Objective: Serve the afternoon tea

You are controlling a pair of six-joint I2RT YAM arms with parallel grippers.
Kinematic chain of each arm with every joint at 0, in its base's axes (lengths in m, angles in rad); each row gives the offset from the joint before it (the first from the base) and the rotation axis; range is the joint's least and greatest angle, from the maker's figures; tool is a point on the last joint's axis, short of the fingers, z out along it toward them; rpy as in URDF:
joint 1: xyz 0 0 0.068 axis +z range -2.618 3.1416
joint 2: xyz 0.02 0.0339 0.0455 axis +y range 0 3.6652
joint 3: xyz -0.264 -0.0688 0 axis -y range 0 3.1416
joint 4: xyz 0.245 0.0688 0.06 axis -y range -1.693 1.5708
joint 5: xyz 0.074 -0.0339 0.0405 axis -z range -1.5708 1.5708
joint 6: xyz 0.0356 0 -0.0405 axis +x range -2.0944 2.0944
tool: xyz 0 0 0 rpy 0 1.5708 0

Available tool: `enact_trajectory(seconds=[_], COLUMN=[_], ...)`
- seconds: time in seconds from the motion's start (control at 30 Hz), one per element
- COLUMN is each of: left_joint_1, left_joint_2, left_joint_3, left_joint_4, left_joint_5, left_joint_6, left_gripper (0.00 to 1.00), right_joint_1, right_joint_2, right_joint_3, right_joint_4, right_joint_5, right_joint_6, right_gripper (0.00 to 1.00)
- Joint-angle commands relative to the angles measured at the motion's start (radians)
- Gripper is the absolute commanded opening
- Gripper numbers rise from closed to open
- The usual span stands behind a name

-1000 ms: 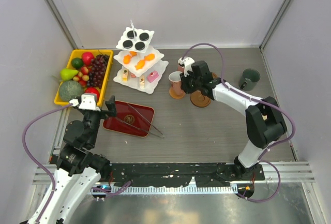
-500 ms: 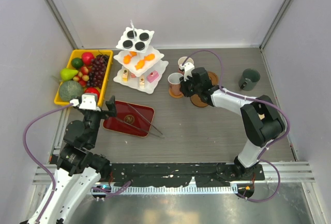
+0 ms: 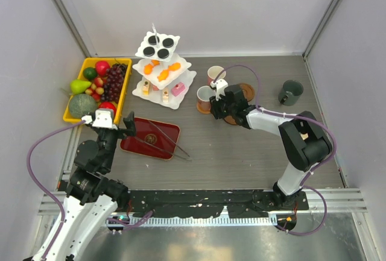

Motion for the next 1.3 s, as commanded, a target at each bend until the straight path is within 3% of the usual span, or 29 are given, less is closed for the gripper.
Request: enact_trajectory(seconds=[0.0, 0.2, 0.37, 0.63, 0.87, 1.07, 1.27], left_joint_1=[-0.004, -0.004, -0.004, -0.004, -0.005, -0.005, -0.004], left_joint_2=[0.006, 0.002, -0.001, -0.013, -0.015, -0.017, -0.015], left_joint_3=[0.001, -0.001, -0.001, 0.001, 0.002, 0.001, 0.001], left_joint_4=[0.066, 0.066, 0.065, 0.065, 0.063, 0.061, 0.06], left_joint_5=[0.006, 0.009, 0.009, 0.011, 0.014, 0.012, 0.006], left_joint_6=[0.012, 0.01, 0.009, 0.006, 0.004, 0.004, 0.004], left_gripper=[0.99, 0.99, 0.99, 0.99, 0.99, 0.99, 0.99], right_joint_1=[0.004, 0.004, 0.001, -0.093, -0.317, -0.444, -0.537], right_joint_2=[-0.073, -0.124, -0.214, -0.4, -0.483, -0.402, -0.268], right_joint_3=[-0.008, 0.004, 0.024, 0.081, 0.072, 0.059, 0.071], right_joint_4=[0.043, -0.003, -0.089, -0.359, -0.493, -0.508, -0.404], right_joint_5=[0.008, 0.051, 0.088, 0.41, 0.502, 0.559, 0.502], right_joint_6=[0.007, -0.002, -0.002, 0.12, 0.312, 0.39, 0.409], right_gripper=[0.44, 0.53, 0.72, 0.99, 0.95, 1.0, 0.87])
